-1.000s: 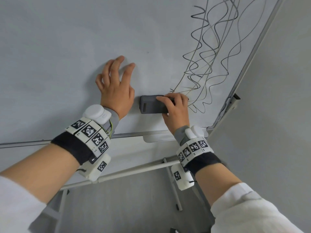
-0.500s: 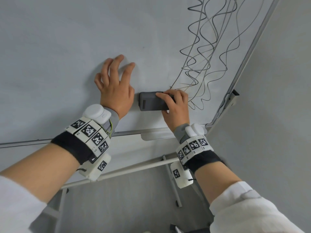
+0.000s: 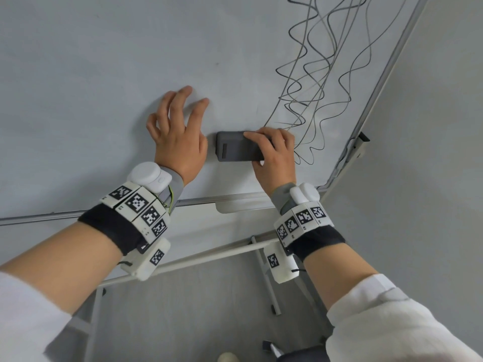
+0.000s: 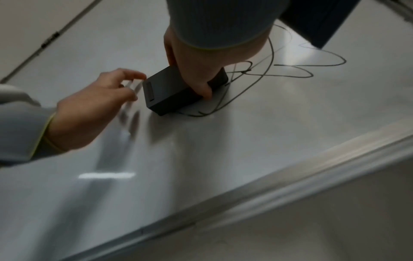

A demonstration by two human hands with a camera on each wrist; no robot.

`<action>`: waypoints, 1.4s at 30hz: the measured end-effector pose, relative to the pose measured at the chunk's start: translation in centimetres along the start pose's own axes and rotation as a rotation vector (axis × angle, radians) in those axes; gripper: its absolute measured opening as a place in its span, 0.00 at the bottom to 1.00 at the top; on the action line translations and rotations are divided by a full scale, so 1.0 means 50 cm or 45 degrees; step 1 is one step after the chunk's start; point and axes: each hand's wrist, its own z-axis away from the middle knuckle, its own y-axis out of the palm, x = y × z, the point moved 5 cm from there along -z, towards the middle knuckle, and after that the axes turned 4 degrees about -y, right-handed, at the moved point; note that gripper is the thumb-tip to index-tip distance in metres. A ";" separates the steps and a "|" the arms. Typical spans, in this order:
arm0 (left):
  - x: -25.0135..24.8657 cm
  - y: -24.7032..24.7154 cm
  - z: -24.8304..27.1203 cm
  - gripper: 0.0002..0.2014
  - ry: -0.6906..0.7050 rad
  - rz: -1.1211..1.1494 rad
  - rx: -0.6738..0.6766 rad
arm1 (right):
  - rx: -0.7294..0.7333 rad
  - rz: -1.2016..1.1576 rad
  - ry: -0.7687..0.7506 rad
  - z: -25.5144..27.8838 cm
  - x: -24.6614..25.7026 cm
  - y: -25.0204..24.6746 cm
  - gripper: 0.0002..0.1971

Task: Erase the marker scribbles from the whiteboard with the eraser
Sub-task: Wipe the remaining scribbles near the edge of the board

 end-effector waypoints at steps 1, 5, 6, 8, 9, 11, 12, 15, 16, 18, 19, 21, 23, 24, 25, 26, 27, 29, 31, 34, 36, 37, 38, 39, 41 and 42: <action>-0.001 0.001 0.001 0.28 0.004 0.002 0.004 | -0.015 -0.005 0.005 -0.009 -0.001 -0.005 0.35; -0.001 0.004 0.004 0.28 0.002 0.005 0.011 | -0.014 0.007 -0.008 -0.008 -0.001 -0.003 0.34; 0.000 0.004 0.004 0.28 0.003 0.004 0.012 | -0.004 0.013 -0.008 0.001 0.000 0.001 0.34; 0.001 0.006 0.005 0.28 0.011 0.006 0.016 | 0.023 0.028 -0.013 0.026 -0.002 0.011 0.34; 0.001 0.007 0.006 0.28 0.015 0.005 0.020 | 0.042 0.036 -0.014 0.040 -0.003 0.015 0.35; 0.001 0.009 0.009 0.28 0.022 0.004 0.027 | 0.071 0.048 -0.011 0.061 -0.008 0.021 0.35; 0.000 0.010 0.011 0.28 0.024 0.005 0.029 | 0.080 0.053 -0.009 0.068 -0.010 0.023 0.35; -0.001 0.013 0.016 0.28 0.024 0.004 0.035 | 0.111 0.077 0.000 0.072 -0.014 0.024 0.35; 0.000 0.013 0.017 0.28 0.023 0.002 0.035 | 0.120 0.082 0.005 0.071 -0.014 0.024 0.35; 0.001 0.014 0.019 0.28 0.026 -0.003 0.030 | 0.117 0.086 0.014 0.064 -0.010 0.021 0.34; 0.001 0.015 0.019 0.28 0.029 -0.003 0.032 | 0.104 0.085 0.019 0.058 -0.006 0.017 0.33; 0.002 0.016 0.019 0.28 0.030 0.001 0.028 | 0.066 0.074 0.025 0.032 0.003 0.005 0.31; 0.001 0.015 0.019 0.29 0.038 -0.001 0.015 | 0.028 0.057 0.014 0.002 0.013 -0.005 0.30; 0.001 0.014 0.019 0.29 0.040 -0.001 0.011 | 0.015 0.050 0.002 -0.010 0.016 -0.006 0.30; 0.002 0.014 0.018 0.29 0.040 0.004 0.011 | 0.011 0.044 -0.008 -0.016 0.018 -0.006 0.30; 0.001 0.014 0.018 0.29 0.040 0.010 0.016 | 0.017 0.041 -0.013 -0.015 0.018 -0.003 0.30; 0.002 0.013 0.018 0.29 0.040 0.013 0.021 | 0.025 0.041 -0.017 -0.010 0.017 0.001 0.31; 0.002 0.011 0.015 0.29 0.038 0.018 0.033 | 0.063 0.050 -0.031 0.013 0.011 0.014 0.32; 0.006 0.010 0.013 0.29 0.030 0.032 0.057 | 0.124 0.074 -0.030 0.047 0.005 0.027 0.34; 0.010 0.008 0.013 0.29 0.031 0.037 0.070 | 0.170 0.093 -0.023 0.076 -0.005 0.036 0.33; 0.011 0.009 0.014 0.28 0.041 0.037 0.064 | 0.167 0.087 -0.048 0.074 -0.004 0.035 0.32; 0.010 0.010 0.014 0.28 0.043 0.038 0.059 | 0.160 0.086 -0.055 0.069 -0.003 0.032 0.31; 0.009 0.011 0.015 0.28 0.042 0.037 0.052 | 0.145 0.082 -0.053 0.061 -0.002 0.028 0.31; 0.008 0.011 0.015 0.28 0.040 0.035 0.045 | 0.122 0.075 -0.041 0.051 -0.001 0.025 0.32; 0.003 0.012 0.018 0.27 0.045 0.036 0.040 | 0.075 0.064 -0.013 0.028 0.002 0.018 0.33; 0.002 0.012 0.018 0.27 0.048 0.038 0.041 | 0.055 0.057 -0.010 0.015 0.006 0.015 0.34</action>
